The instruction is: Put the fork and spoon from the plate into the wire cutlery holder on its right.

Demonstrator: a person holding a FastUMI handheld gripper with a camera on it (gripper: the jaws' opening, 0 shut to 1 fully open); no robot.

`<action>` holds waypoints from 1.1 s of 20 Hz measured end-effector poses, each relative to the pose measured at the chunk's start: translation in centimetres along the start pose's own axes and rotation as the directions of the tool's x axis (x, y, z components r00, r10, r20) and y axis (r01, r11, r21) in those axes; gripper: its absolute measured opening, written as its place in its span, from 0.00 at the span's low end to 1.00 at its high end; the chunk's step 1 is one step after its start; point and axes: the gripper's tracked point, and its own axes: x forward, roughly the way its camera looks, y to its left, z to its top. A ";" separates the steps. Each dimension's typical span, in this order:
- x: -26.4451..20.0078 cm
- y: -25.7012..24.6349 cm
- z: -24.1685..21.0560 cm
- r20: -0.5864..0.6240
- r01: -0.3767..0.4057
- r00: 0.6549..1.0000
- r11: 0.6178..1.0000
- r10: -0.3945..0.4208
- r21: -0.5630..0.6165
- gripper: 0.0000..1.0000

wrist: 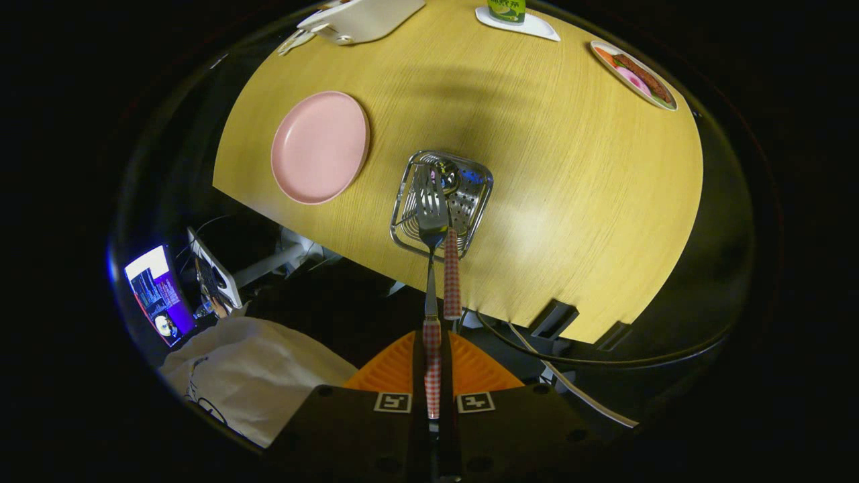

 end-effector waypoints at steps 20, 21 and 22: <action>0.4 -0.6 3.1 -0.220 -0.030 0.974 0.997 0.045 0.072 0.14; 0.2 -0.7 3.2 -0.208 -0.028 0.977 0.997 0.042 0.069 0.23; -0.1 -1.1 3.4 -0.192 -0.025 0.981 0.997 0.037 0.067 0.33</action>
